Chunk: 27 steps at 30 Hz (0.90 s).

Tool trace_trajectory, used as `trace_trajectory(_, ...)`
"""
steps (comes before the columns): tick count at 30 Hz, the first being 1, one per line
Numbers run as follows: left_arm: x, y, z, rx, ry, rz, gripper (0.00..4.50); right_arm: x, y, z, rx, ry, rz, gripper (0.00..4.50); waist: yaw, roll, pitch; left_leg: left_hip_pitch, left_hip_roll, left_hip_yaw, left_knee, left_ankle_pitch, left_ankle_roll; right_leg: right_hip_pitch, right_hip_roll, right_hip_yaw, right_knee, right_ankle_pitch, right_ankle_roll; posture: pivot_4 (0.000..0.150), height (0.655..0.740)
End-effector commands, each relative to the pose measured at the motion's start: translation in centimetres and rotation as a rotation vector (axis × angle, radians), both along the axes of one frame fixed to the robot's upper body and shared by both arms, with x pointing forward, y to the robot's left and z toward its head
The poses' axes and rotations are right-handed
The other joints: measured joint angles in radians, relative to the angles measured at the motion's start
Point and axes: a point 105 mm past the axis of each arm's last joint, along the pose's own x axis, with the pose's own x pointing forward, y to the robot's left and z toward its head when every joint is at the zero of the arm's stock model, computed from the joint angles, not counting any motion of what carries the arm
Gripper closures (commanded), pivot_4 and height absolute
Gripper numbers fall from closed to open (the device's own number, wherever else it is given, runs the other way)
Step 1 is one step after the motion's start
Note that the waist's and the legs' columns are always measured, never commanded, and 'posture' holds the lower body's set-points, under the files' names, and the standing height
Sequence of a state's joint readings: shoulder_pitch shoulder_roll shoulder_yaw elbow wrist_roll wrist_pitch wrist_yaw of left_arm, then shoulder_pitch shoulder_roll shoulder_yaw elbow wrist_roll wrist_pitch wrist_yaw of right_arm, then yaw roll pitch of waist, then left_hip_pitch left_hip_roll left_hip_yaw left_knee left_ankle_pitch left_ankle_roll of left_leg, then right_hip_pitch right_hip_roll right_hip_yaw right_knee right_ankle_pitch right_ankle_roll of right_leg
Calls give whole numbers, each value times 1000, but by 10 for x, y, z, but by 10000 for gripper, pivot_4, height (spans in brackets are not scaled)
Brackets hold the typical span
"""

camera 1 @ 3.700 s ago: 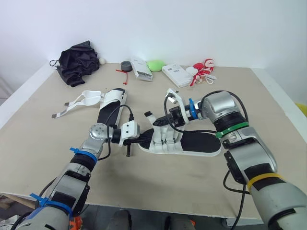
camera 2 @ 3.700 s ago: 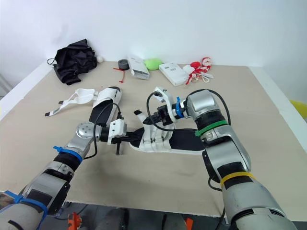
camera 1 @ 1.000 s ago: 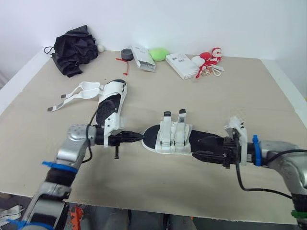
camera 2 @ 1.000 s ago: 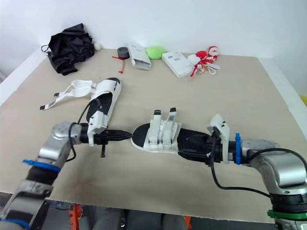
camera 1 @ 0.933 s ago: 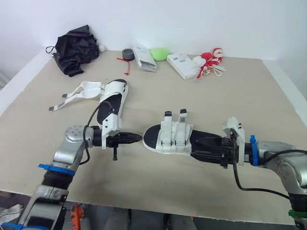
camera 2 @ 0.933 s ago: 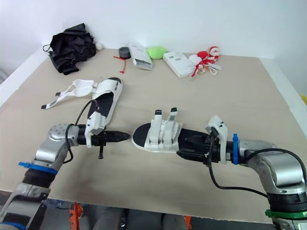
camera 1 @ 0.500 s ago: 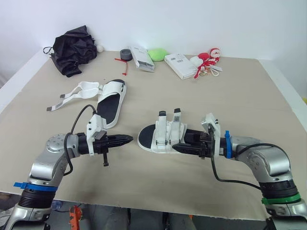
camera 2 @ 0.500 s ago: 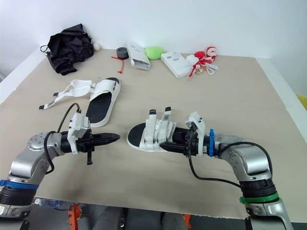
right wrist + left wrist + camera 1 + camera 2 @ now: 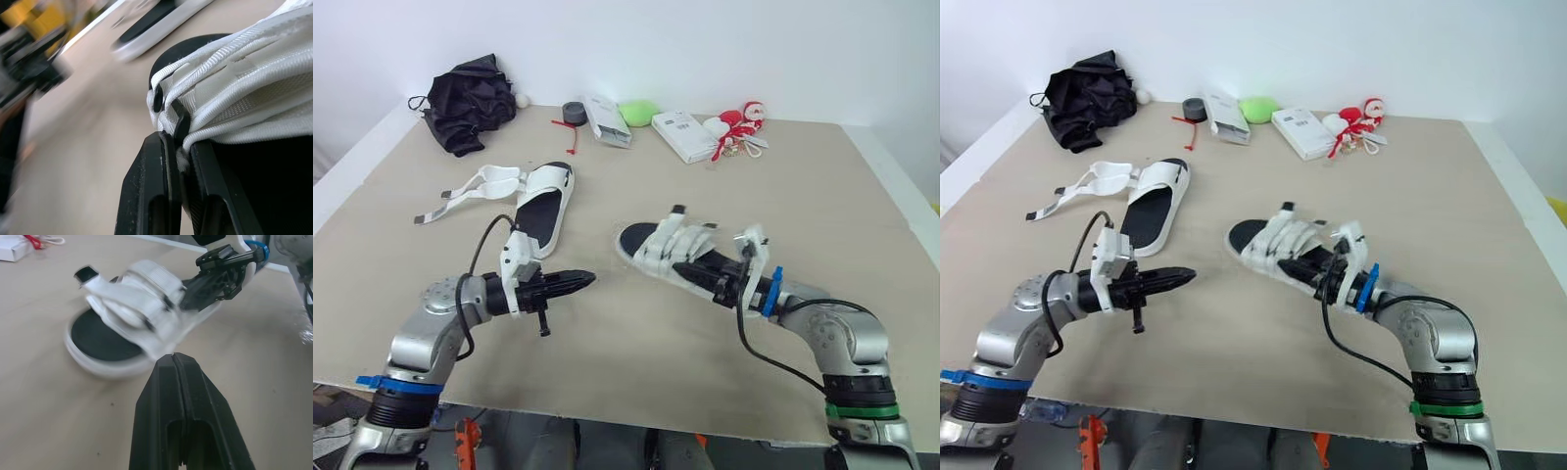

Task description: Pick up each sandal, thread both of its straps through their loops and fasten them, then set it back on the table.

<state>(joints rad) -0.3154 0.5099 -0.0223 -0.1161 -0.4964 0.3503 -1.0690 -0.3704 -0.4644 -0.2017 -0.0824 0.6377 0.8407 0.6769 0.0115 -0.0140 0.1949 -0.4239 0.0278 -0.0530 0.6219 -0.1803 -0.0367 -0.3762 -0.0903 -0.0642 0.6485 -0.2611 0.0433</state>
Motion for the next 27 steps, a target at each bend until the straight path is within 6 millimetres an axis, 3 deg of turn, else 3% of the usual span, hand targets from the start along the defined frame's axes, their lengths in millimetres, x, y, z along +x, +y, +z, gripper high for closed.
trace_trajectory(1,11,-10,3,-24,-48,23,45000,32,-60,28,64,-65,-395,44672,0,0,0,0,-1,1,0,0,0,0,0,3,0,1,1,1500,7400)
trace_trajectory(4,21,-22,6,-88,-62,45,45000,53,-111,26,113,-3,-718,44672,0,0,0,-1,-1,8,0,3,0,-5,1,11,0,4,3,1500,7400)
trace_trajectory(7,23,-34,7,-138,-66,58,45000,59,-133,16,59,30,-845,44672,-3,0,0,-2,-2,11,-1,3,0,-7,1,15,0,6,3,1500,7400)
trace_trajectory(8,21,-39,8,-146,-71,53,45000,60,-136,14,62,37,-852,35332,-5,0,0,-2,-1,12,-1,3,1,-8,1,16,0,9,-1,1500,7400)
trace_trajectory(9,22,-43,9,-154,-78,48,45000,63,-135,12,59,42,-853,33799,-6,0,0,-2,-1,13,-1,3,1,-8,2,17,0,9,-2,1500,7400)
trace_trajectory(14,34,-60,26,-223,-131,76,45000,75,-142,14,45,32,-913,10122,-8,0,0,0,1,19,-1,4,3,-10,4,23,1,12,-1,1500,7400)
trace_trajectory(17,37,-70,28,-223,-154,72,45000,75,-152,20,64,23,-957,495,-7,0,0,-1,0,21,0,7,8,-10,5,28,0,13,5,1500,7400)
trace_trajectory(22,33,-76,24,-201,-171,48,45000,60,-150,23,64,16,-859,495,-3,0,0,-1,0,21,0,8,10,-10,10,37,0,15,4,1500,7400)
trace_trajectory(27,41,-66,25,-231,-171,126,45000,6,-171,19,-4,38,-754,495,4,1,-1,-5,-1,19,-1,8,10,-12,12,40,0,15,1,1500,7400)
